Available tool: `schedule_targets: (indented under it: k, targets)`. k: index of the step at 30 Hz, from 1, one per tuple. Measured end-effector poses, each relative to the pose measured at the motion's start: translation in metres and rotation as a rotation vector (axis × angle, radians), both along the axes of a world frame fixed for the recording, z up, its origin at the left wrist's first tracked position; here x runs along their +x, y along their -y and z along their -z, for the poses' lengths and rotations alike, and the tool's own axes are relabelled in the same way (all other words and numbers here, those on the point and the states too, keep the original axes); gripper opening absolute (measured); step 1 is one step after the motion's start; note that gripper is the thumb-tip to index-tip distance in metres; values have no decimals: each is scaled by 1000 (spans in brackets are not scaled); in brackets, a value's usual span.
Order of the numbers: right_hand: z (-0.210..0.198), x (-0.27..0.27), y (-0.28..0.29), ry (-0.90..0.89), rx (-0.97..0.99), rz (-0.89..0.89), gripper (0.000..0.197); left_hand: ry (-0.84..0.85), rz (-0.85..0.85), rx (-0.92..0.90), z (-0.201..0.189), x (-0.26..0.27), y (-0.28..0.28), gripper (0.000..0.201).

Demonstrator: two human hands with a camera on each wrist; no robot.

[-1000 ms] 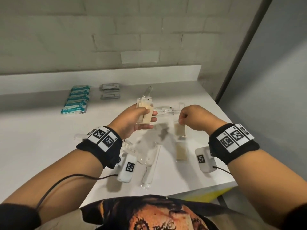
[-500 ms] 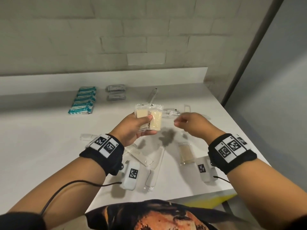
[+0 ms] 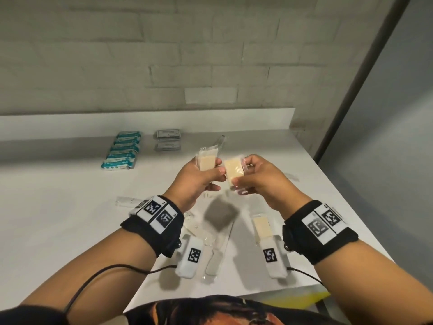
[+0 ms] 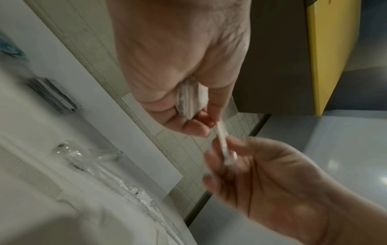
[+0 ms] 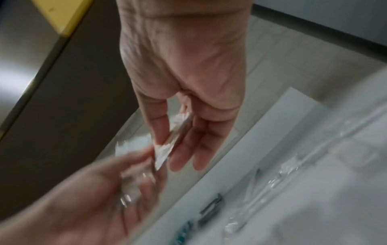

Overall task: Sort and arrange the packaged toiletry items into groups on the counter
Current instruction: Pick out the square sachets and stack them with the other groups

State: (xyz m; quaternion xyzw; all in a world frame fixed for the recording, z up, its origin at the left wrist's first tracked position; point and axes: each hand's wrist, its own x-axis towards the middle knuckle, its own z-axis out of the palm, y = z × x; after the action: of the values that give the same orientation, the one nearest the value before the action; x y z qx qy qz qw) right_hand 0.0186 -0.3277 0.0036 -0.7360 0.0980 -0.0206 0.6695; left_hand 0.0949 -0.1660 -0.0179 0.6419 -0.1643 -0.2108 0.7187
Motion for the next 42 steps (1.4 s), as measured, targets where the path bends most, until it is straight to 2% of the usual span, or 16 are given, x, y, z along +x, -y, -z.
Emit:
schedule_targets:
  k: [2, 5, 7, 9, 11, 15, 18, 23, 28, 31, 33, 35, 36, 38, 40, 42]
  targets:
    - [4, -1, -1, -4, -89, -15, 35, 24, 8, 28, -3, 2, 1, 17]
    - [5, 0, 1, 27, -50, 3, 37, 63, 77, 84, -6, 1, 2, 23]
    - [4, 2, 0, 53, -73, 11, 25, 86, 68, 106, -5, 0, 5, 30]
    - [4, 3, 2, 90, -227, 52, 12, 125, 42, 155, -4, -1, 7, 28]
    - [4, 3, 7, 121, -403, 90, 10, 168, 65, 223, -4, -1, 9, 25]
    - [-2, 3, 19, 73, -562, 35, 5, 168, 119, 259, -4, -2, 9, 20]
    - [-2, 6, 31, 7, -989, 45, 10, 69, 92, 203, -2, -2, 6, 16]
    - [6, 4, 50, -133, -882, 5, 8, -45, 101, 171, 1, -1, 1, 19]
    - [26, 1, 57, -251, -980, -189, 12, -330, 225, -71, 2, -1, -6, 31]
    - [43, -1, 55, -346, -1084, -295, 13, -314, 271, -74, 3, -2, -10, 28]
    - [49, -1, 54, -378, -1128, -292, 16, -286, 272, -43, 4, -3, -11, 24]
    - [46, 1, 51, -315, -1101, -217, 18, -280, 255, -36, 4, -3, -13, 25]
    - [41, 3, 48, -252, -1009, -148, 18, -281, 248, -36, 4, -3, -13, 26]
    - [27, 3, 38, -129, -689, -26, 21, -273, 252, -21, 4, -3, -12, 28]
    - [12, 3, 27, -64, -457, -17, 20, -250, 266, 11, 3, -4, -10, 30]
    - [4, 4, 18, -43, -352, -73, 16, -214, 268, 29, 2, -5, -7, 32]
